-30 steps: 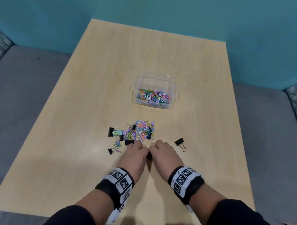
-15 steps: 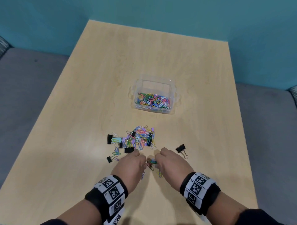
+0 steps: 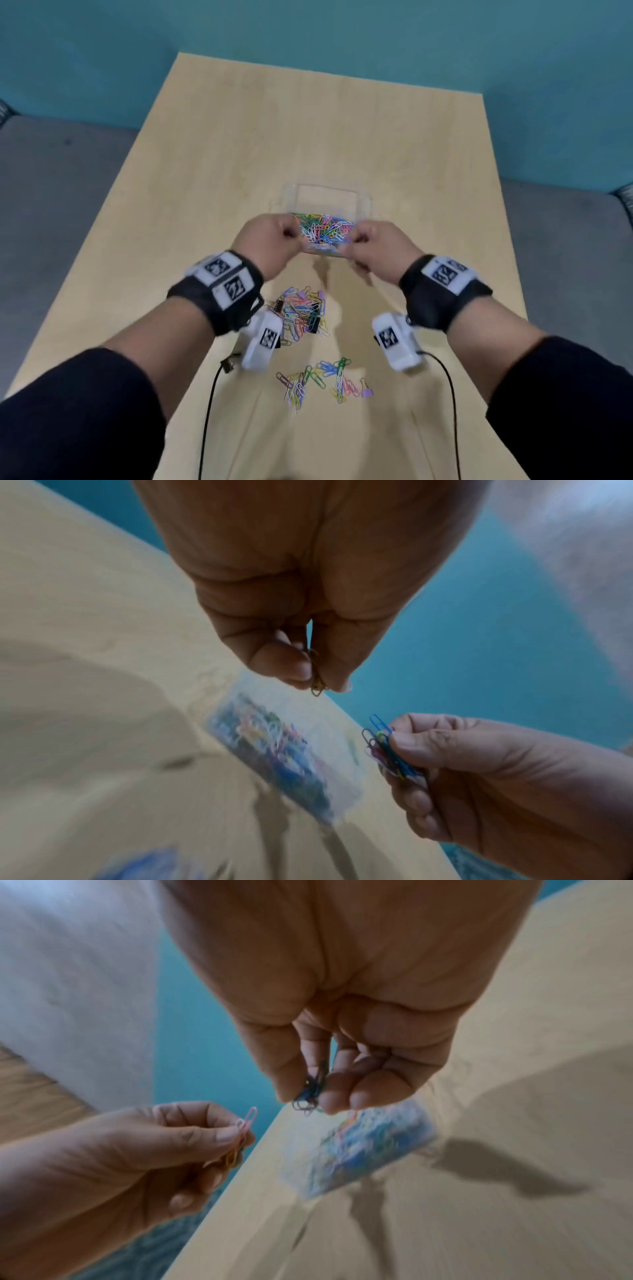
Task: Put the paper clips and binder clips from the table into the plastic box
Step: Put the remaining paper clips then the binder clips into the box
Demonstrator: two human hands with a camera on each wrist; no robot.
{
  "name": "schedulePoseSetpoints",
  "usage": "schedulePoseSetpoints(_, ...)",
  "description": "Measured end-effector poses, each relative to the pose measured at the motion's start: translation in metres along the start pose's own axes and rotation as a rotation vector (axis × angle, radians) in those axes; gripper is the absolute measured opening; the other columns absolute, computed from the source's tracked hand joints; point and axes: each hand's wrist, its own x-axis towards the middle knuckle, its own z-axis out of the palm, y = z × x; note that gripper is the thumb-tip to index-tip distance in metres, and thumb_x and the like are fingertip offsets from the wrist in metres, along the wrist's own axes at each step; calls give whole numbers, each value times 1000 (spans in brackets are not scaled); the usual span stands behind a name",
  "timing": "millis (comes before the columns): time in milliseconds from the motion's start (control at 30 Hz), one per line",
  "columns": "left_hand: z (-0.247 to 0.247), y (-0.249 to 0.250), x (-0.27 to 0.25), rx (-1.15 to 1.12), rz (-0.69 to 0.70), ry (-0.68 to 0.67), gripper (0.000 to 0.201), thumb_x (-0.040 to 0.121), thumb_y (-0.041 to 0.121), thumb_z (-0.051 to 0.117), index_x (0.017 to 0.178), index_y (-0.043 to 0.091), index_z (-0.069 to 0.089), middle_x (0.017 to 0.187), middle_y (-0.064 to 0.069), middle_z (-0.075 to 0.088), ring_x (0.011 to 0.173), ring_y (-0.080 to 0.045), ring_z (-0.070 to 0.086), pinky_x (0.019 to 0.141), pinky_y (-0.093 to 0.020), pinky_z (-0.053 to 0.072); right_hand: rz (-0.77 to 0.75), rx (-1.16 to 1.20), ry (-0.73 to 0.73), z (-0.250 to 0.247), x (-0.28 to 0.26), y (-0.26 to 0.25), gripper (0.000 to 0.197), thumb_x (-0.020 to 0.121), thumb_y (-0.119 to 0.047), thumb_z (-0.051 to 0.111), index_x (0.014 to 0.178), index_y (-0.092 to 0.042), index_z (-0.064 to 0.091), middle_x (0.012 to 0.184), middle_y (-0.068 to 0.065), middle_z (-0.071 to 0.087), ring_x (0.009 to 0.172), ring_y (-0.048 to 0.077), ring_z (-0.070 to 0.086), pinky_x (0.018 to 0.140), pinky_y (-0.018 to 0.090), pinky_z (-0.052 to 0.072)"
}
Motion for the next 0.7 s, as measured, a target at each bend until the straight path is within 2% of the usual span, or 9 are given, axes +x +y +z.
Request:
schedulePoseSetpoints(67,-1,10,22,39,4,41,10,80,23,71,76,15,65,65,-2,60,64,-25,60,68,-40,55,6,-41,87,-4,23,-8,17,80,-16,71,71,-12,58,53,3,58,51,21,53,55,44,50)
schedulePoseSetpoints(167,3,19,35,39,26,47,8,79,24,70,80,17,67,67,2,61,67,-26,62,70,-41,55,-5,0,132,-1,38,-17,15,79,-21,72,73,-16,60,61,3,59,54,22,56,62,42,50)
schedulePoseSetpoints(200,4,19,32,34,33,49,11,79,25,70,87,17,68,71,1,63,68,-26,62,72,-41,55,-19,0,148,0,38,-18,12,80,-25,72,80,-17,62,68,3,62,59,23,58,66,40,49)
schedulePoseSetpoints(267,3,11,22,9,26,79,21,81,26,68,100,16,67,83,-3,66,72,-27,64,75,-39,54,-37,-138,202,3,28,-16,24,83,-33,67,102,-18,64,87,2,65,77,22,61,75,34,48)
schedulePoseSetpoints(333,1,-3,4,-9,12,114,21,82,25,65,102,18,67,86,-3,66,73,-26,64,76,-38,54,-83,-302,238,9,7,-8,25,88,-30,60,109,-17,62,95,1,63,84,20,58,77,31,46)
schedulePoseSetpoints(433,3,-31,-34,152,-31,108,17,84,28,62,99,20,67,86,4,63,75,-15,60,72,-27,46,-170,-461,103,34,-34,12,20,88,-26,55,105,-17,63,98,4,63,86,24,60,76,33,48)
schedulePoseSetpoints(533,10,-54,-71,265,-54,78,16,86,29,57,95,21,66,90,2,57,79,-16,57,71,-28,42,-210,-657,-95,65,-66,32,26,90,-33,54,111,-18,55,100,3,56,91,25,55,72,34,43)
schedulePoseSetpoints(633,18,-63,-97,310,-84,58,13,87,30,55,88,21,64,89,-1,54,78,-22,58,70,-34,48,-212,-762,-67,89,-78,38,37,89,-45,55,113,-17,48,102,2,52,93,24,51,71,35,40)
schedulePoseSetpoints(700,25,-66,-111,339,-86,49,11,87,29,54,86,21,62,87,-1,53,76,-23,57,68,-36,48,-186,-778,-16,99,-76,40,39,88,-47,58,110,-17,48,103,3,51,94,25,50,70,33,35)
